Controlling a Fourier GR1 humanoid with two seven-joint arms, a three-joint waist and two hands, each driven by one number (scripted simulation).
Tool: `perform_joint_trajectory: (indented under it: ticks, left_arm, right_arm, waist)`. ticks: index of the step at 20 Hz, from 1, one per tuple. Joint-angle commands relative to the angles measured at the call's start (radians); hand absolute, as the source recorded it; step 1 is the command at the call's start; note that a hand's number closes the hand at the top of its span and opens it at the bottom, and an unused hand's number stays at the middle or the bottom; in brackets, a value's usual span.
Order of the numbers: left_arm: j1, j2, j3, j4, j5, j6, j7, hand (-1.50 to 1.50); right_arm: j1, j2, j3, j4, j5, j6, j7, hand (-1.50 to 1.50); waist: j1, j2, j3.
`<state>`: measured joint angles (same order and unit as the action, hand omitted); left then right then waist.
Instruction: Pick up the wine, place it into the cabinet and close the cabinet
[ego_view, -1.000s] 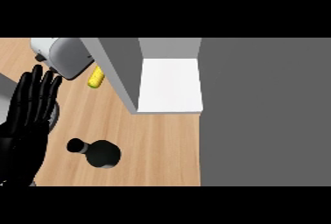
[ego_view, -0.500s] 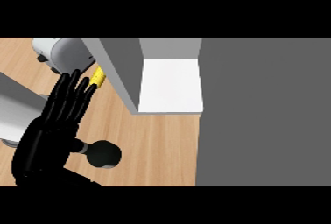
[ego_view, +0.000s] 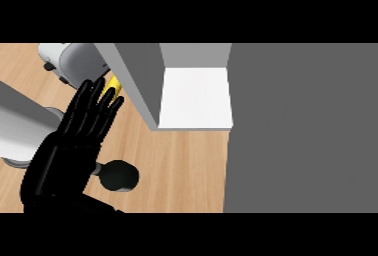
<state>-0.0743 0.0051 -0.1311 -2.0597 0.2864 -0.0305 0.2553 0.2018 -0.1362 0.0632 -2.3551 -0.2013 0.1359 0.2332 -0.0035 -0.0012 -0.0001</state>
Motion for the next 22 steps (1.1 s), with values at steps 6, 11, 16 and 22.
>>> perform_joint_trajectory:
  ticks: [6, 11, 16, 22]
  left_arm:
    - [0.012, -0.005, -0.073, -0.072, -0.03, 0.08, 0.067, -1.5]
    - [0.07, -0.005, -0.094, -0.084, -0.044, 0.058, 0.027, -1.5]
    - [0.062, 0.03, -0.013, -0.069, -0.041, 0.032, 0.016, -1.5]
    - [0.159, 0.045, -0.003, -0.144, -0.019, 0.027, 0.064, -1.5]
  right_arm:
    - [-0.016, -0.007, -0.079, -0.048, -0.061, 0.04, 0.08, -1.5]
    - [-0.064, -0.023, -0.141, -0.043, -0.124, 0.065, 0.11, -1.5]
    - [-0.142, -0.007, -0.124, -0.018, -0.094, 0.027, 0.169, -1.5]
    - [-0.082, 0.028, -0.083, -0.043, -0.033, 0.038, 0.137, -1.5]
  waist:
    - [0.002, 0.0, 0.0]
    - [0.002, 0.0, 0.0]
    - [0.004, 0.001, 0.0]
    - [0.004, 0.0, 0.0]
